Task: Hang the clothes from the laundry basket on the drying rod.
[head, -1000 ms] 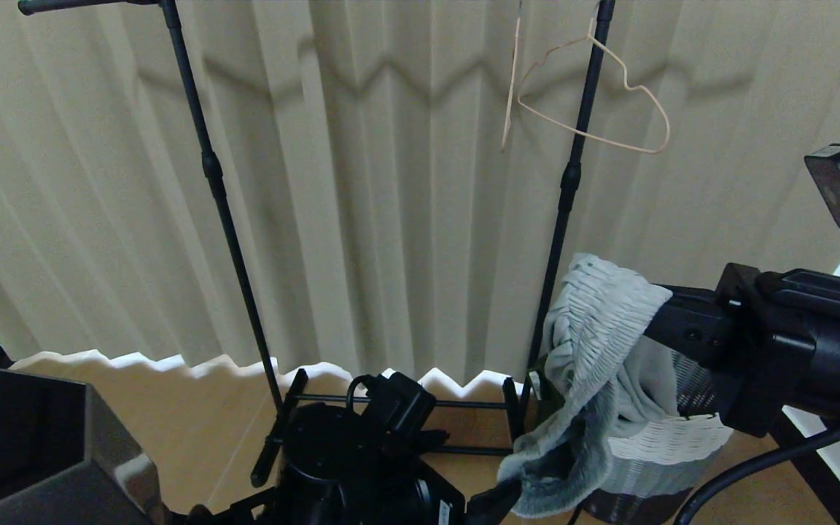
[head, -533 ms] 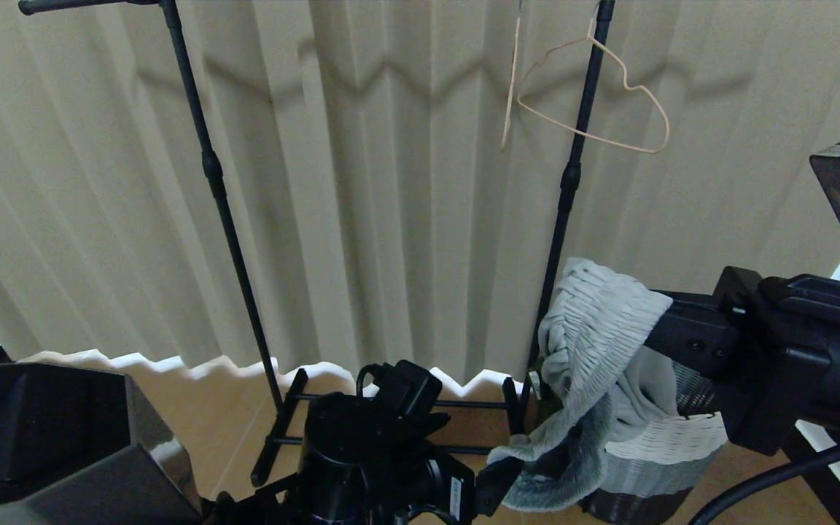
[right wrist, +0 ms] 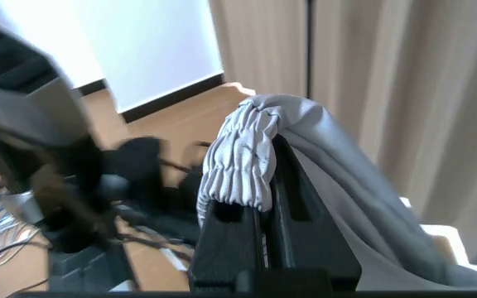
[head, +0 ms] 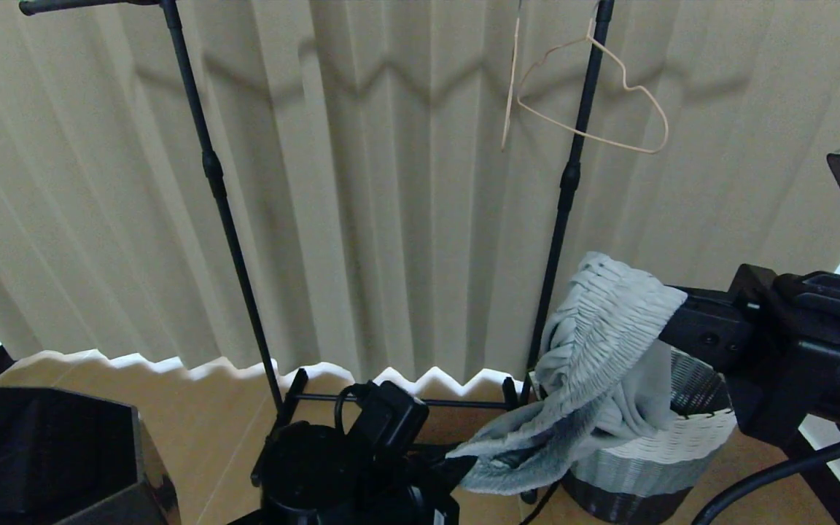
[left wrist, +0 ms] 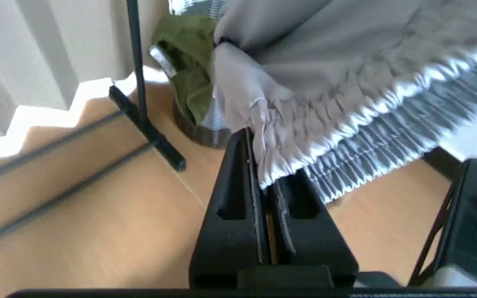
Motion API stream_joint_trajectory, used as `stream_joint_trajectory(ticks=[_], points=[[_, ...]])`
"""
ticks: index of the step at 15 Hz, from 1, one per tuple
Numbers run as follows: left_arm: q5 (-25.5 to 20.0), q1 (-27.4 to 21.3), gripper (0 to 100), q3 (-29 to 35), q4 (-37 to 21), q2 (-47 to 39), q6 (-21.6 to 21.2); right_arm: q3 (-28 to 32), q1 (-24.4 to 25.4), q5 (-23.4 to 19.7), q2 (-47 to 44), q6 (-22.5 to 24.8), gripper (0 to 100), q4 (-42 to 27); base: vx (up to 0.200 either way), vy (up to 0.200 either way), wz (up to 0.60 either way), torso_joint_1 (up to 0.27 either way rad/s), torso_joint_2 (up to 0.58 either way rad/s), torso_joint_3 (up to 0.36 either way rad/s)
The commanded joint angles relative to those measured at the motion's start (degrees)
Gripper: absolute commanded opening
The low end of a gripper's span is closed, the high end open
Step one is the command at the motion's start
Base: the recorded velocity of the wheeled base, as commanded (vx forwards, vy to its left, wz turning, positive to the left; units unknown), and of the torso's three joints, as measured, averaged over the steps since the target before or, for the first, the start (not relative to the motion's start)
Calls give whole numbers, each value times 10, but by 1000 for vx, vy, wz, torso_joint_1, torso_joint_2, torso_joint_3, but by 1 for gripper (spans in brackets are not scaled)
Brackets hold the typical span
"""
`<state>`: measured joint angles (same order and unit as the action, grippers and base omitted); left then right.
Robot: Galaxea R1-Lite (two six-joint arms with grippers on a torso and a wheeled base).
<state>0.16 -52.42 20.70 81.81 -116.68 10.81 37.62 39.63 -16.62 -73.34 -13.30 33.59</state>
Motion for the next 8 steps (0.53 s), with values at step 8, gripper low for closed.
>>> stream_joint_trajectory(ticks=[8], points=[[-6, 145, 0, 132, -290, 349, -46, -6, -83, 3, -58, 72, 0, 8, 0, 0, 0, 0, 0, 0]])
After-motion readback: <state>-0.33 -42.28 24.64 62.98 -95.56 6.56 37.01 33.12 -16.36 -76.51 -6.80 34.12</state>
